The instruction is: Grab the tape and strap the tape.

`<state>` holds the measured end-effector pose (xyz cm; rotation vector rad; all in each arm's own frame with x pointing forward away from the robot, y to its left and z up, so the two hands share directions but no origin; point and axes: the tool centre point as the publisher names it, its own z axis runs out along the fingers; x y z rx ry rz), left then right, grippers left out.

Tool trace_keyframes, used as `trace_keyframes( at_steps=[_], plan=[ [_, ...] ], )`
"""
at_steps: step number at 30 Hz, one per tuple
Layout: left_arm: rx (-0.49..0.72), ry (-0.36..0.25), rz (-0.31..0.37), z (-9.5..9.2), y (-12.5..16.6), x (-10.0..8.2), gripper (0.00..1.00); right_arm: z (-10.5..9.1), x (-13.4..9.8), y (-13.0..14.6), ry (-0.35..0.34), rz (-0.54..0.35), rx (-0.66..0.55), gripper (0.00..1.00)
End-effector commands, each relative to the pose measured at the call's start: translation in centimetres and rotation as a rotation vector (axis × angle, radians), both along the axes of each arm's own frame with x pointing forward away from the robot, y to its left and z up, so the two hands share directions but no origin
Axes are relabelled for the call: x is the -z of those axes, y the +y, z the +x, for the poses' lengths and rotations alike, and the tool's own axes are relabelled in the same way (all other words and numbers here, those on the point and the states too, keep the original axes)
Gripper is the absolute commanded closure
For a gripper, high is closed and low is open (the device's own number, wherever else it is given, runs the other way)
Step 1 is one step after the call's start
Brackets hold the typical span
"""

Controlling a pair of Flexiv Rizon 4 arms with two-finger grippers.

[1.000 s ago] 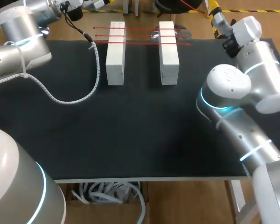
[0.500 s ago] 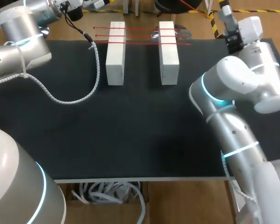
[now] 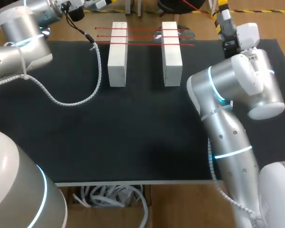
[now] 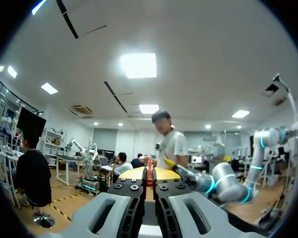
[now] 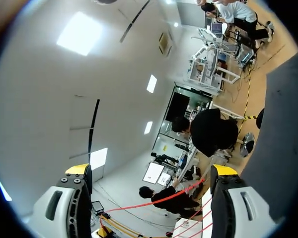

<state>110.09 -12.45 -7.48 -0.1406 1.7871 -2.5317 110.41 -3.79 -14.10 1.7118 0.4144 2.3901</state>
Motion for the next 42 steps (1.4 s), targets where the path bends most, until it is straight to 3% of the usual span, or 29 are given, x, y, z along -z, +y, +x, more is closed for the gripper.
trace_keyframes(
  at_steps=[1,4,6,11,22,34,36,37,39,42],
  plan=[
    [-0.001,-0.001,-0.001,0.0,0.0,0.1,1.0,0.0,0.1,0.5,-0.185,0.213,0.549,0.0],
    [-0.001,-0.001,-0.001,0.0,0.0,0.1,1.0,0.0,0.1,0.9,-0.179,0.238,0.54,0.0],
    [-0.001,-0.001,-0.001,0.0,0.0,0.1,1.0,0.1,0.0,1.0,-0.207,0.304,0.538,0.0],
    [-0.001,-0.001,-0.001,0.0,0.0,0.1,1.0,0.5,0.0,1.6,-0.243,0.373,0.518,0.0],
    [-0.001,-0.001,-0.001,0.0,0.0,0.1,1.0,0.3,0.6,2.2,-0.196,0.393,0.533,0.0],
    [-0.001,-0.001,-0.001,0.0,0.0,0.1,1.0,1.2,0.0,1.4,-0.226,0.421,0.556,0.0],
    [-0.001,-0.001,-0.001,0.0,0.0,0.1,1.0,1.3,0.0,1.7,-0.196,0.404,0.541,0.0],
    [-0.001,-0.001,-0.001,0.0,0.0,0.1,1.0,1.2,0.1,1.9,-0.163,0.351,0.524,0.0],
    [-0.001,-0.001,-0.001,0.0,0.0,0.1,1.0,1.4,0.3,2.3,-0.11,0.151,0.443,0.0],
    [-0.001,-0.001,-0.001,0.0,0.0,0.1,1.0,1.4,0.3,2.3,-0.11,0.151,0.443,0.0]
  ],
)
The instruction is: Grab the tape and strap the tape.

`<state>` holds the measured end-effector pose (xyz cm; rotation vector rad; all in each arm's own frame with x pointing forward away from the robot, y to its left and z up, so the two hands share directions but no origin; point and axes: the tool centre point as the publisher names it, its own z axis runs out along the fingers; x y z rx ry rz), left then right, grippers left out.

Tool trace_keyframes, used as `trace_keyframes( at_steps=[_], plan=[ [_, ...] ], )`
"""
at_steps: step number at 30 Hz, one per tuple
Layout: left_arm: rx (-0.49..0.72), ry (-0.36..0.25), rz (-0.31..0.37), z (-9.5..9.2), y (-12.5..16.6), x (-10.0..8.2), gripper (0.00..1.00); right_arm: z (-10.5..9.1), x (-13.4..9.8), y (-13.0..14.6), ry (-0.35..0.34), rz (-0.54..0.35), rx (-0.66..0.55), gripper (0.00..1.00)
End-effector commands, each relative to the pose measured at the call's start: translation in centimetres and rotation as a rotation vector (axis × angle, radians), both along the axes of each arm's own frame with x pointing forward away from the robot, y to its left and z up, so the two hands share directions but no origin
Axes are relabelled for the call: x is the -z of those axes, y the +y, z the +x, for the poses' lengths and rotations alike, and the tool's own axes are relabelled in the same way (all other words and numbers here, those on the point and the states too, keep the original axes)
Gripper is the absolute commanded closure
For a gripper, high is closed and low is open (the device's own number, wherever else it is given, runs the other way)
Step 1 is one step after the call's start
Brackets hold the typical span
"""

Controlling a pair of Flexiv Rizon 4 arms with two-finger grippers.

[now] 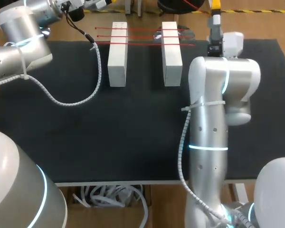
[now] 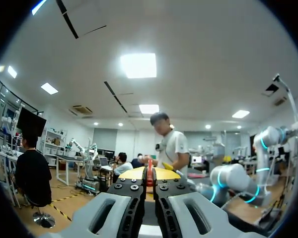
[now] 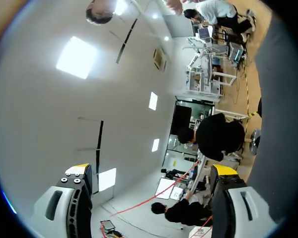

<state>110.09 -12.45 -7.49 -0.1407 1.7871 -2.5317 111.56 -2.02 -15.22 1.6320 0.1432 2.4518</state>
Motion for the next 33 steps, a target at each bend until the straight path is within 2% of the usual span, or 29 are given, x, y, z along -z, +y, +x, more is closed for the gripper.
trace_keyframes(
  at_steps=[1,17,18,22,25,29,33],
  plan=[
    [-0.001,-0.001,-0.001,0.0,0.0,0.1,1.0,0.3,-0.8,0.5,-0.003,0.029,0.333,0.0],
    [-0.001,-0.001,-0.001,0.0,0.0,0.1,1.0,0.3,-0.8,0.5,-0.003,0.029,0.333,0.0],
    [-0.001,-0.001,-0.001,0.0,0.0,0.1,1.0,0.4,-0.4,1.0,0.033,0.033,0.346,0.0],
    [-0.001,-0.001,-0.001,0.0,0.0,0.1,1.0,0.1,0.7,1.1,0.208,0.264,0.31,0.0],
    [-0.001,-0.001,-0.001,0.0,0.0,0.1,1.0,0.1,1.4,1.1,0.305,0.334,0.3,0.0],
    [-0.001,-0.001,-0.001,0.0,0.0,0.1,1.0,0.1,1.6,1.6,0.365,0.42,0.269,0.0],
    [-0.001,-0.001,-0.001,0.0,0.0,0.1,1.0,0.3,1.0,2.0,0.392,0.443,0.262,0.0]
  ],
)
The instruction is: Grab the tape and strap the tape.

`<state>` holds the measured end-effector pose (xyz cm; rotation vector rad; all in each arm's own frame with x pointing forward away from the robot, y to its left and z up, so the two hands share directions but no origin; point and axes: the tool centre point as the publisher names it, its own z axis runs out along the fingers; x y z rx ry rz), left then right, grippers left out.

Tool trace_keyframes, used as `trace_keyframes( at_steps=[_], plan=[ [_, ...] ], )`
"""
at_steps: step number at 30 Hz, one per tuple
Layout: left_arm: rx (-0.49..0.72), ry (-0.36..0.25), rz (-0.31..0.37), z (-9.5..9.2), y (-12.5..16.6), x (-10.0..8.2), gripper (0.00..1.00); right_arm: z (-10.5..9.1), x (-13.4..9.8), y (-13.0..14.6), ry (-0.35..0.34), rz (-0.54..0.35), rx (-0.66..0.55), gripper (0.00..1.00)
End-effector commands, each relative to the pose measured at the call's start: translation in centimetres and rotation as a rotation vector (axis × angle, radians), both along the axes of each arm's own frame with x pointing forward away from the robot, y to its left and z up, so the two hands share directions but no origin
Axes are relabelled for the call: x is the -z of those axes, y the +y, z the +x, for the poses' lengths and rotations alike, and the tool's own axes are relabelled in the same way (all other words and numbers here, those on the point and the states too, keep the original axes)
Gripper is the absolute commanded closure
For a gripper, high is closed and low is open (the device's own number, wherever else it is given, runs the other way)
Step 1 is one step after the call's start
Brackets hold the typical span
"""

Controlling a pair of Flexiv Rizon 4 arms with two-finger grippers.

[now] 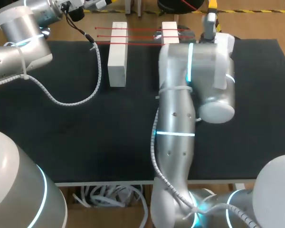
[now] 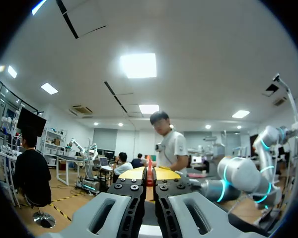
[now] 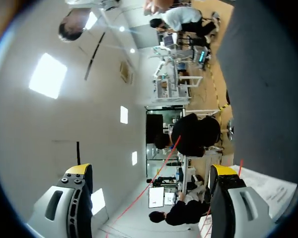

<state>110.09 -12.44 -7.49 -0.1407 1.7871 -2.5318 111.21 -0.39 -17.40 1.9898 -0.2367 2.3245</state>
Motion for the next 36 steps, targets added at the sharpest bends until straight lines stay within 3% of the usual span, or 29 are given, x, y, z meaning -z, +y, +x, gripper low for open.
trace_keyframes(
  at_steps=[1,7,14,21,25,27,36],
  plan=[
    [-0.001,-0.001,-0.001,0.0,0.0,0.1,1.0,0.8,-1.3,0.4,0.199,0.154,0.185,0.0],
    [-0.001,-0.001,-0.001,0.0,0.0,0.1,1.0,1.2,-1.5,-0.1,0.262,0.245,0.18,0.0],
    [-0.001,-0.001,-0.001,0.0,0.0,0.1,1.0,1.6,-1.5,-0.6,0.347,0.269,0.19,0.0],
    [-0.001,-0.001,-0.001,0.0,0.0,0.1,1.0,1.8,-1.5,-0.7,0.388,0.286,0.133,0.0],
    [-0.001,-0.001,-0.001,0.0,0.0,0.1,1.0,2.0,-1.5,0.1,0.436,0.247,0.009,0.0],
    [-0.001,-0.001,-0.001,0.0,0.0,0.1,1.0,2.0,-1.8,0.4,0.441,0.187,-0.067,0.0],
    [-0.001,-0.001,-0.001,0.0,0.0,0.1,1.0,1.7,-2.2,0.3,0.434,0.094,-0.088,0.0]
  ],
)
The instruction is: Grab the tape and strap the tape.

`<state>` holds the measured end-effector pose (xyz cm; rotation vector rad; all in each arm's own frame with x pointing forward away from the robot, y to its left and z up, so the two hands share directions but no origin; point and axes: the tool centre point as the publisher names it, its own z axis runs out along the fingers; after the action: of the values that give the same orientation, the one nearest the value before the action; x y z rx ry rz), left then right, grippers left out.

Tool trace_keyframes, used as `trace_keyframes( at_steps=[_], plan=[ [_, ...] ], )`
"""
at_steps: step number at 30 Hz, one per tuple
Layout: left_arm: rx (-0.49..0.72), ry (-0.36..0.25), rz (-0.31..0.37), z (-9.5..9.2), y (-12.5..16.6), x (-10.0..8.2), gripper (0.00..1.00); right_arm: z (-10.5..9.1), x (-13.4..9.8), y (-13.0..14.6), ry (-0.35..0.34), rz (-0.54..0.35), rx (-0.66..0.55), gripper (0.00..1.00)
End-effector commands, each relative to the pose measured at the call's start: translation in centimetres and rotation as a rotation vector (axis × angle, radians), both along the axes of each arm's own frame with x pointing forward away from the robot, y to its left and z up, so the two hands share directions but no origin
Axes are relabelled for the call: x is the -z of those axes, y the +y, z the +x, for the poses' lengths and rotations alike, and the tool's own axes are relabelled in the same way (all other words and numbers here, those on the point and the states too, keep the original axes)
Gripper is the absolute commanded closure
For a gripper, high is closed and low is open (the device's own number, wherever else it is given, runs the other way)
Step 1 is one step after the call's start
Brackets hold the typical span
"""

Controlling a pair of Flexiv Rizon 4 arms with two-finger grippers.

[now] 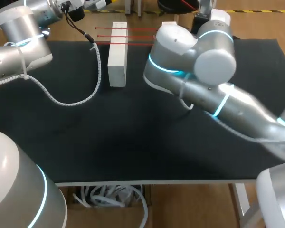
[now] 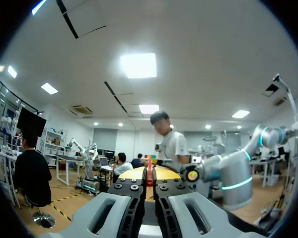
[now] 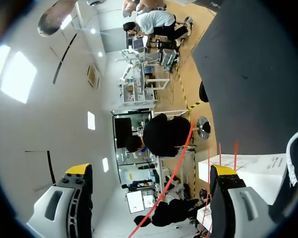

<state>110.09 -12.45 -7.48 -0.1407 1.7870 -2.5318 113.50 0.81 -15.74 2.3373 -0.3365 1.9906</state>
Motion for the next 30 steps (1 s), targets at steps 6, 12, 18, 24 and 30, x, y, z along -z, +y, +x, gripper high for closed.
trace_keyframes(
  at_steps=[6,12,18,24,30],
  plan=[
    [-0.001,-0.001,-0.001,0.0,0.0,0.1,1.0,-0.3,-0.6,-1.4,0.077,-0.016,-0.129,0.0],
    [-0.001,-0.001,-0.001,0.0,0.0,0.1,1.0,0.5,-0.8,-1.6,0.041,-0.079,-0.214,0.0],
    [-0.001,-0.001,-0.001,0.0,0.0,0.1,1.0,1.0,-1.2,-1.8,0.01,-0.103,-0.252,0.0],
    [-0.001,-0.001,-0.001,0.0,0.0,0.1,1.0,1.2,-1.5,-1.2,-0.012,-0.127,-0.311,0.0],
    [-0.001,-0.001,-0.001,0.0,0.0,0.1,1.0,1.3,-1.4,-0.8,-0.017,-0.125,-0.31,0.0]
  ],
)
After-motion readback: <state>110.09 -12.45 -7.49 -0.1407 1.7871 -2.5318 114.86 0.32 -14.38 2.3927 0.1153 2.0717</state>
